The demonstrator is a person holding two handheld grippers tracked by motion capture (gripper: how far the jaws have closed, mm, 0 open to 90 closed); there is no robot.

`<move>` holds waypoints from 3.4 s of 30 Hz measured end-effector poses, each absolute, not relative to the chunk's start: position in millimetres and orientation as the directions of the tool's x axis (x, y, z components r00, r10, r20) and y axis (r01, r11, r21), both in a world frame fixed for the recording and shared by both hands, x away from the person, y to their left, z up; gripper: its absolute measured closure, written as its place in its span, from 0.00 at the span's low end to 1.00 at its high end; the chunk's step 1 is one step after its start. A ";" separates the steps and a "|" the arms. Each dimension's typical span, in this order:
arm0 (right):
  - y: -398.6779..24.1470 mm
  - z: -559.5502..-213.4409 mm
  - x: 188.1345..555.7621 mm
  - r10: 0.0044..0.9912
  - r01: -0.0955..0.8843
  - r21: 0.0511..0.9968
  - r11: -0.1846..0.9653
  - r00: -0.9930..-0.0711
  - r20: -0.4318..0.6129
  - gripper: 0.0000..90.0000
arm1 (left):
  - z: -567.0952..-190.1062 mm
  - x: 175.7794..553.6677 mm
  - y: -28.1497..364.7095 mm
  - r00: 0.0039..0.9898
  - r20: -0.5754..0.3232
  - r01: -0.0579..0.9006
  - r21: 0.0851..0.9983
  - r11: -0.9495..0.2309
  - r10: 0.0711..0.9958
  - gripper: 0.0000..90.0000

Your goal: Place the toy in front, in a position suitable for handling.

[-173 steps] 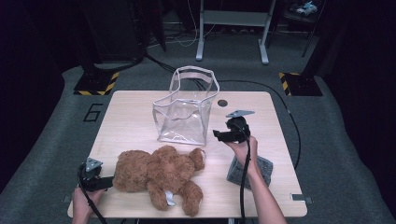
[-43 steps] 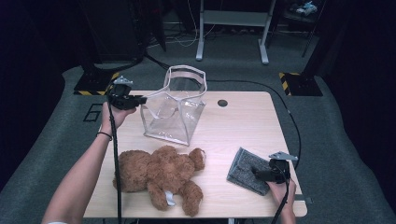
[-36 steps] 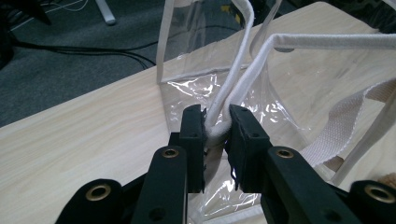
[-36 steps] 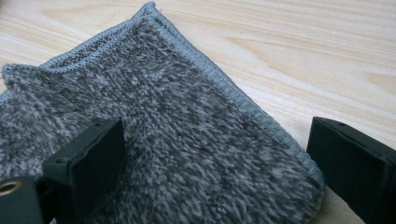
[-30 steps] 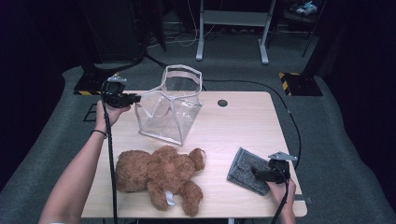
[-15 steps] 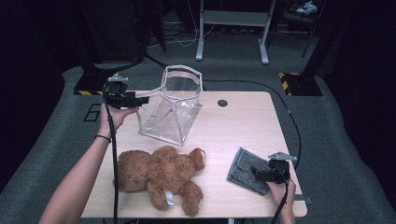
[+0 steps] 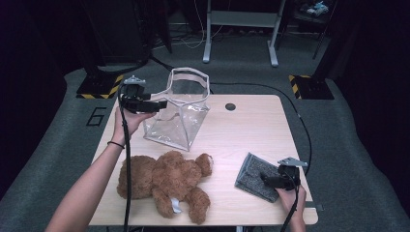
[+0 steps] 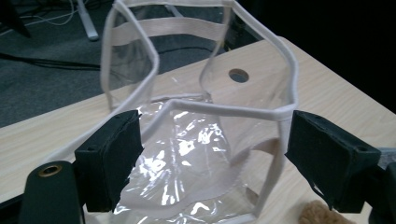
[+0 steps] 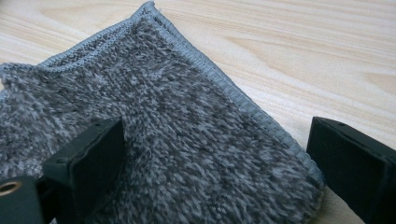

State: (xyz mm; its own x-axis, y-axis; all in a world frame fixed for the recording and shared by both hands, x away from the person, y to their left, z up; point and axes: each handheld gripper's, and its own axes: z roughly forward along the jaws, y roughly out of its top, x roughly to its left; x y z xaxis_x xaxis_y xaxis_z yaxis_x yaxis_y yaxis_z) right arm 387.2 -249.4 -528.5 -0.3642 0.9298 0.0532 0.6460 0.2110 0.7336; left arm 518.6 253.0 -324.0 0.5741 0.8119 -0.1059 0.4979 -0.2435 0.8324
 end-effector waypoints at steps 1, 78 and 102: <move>-249.3 -528.5 387.1 0.930 0.647 0.733 0.210 -0.363 0.054 0.05 | -324.2 518.3 248.4 0.578 -0.094 0.494 0.831 -0.256 0.811 0.19; -249.8 -528.6 387.4 0.930 0.644 0.737 0.207 -0.363 0.056 0.06 | -342.0 538.0 287.6 0.523 0.079 0.457 0.815 -0.357 0.849 0.86; -249.7 -528.7 387.6 0.931 0.645 0.736 0.207 -0.361 0.054 0.06 | -341.6 539.4 342.9 0.406 0.082 0.514 0.803 -0.301 0.910 0.85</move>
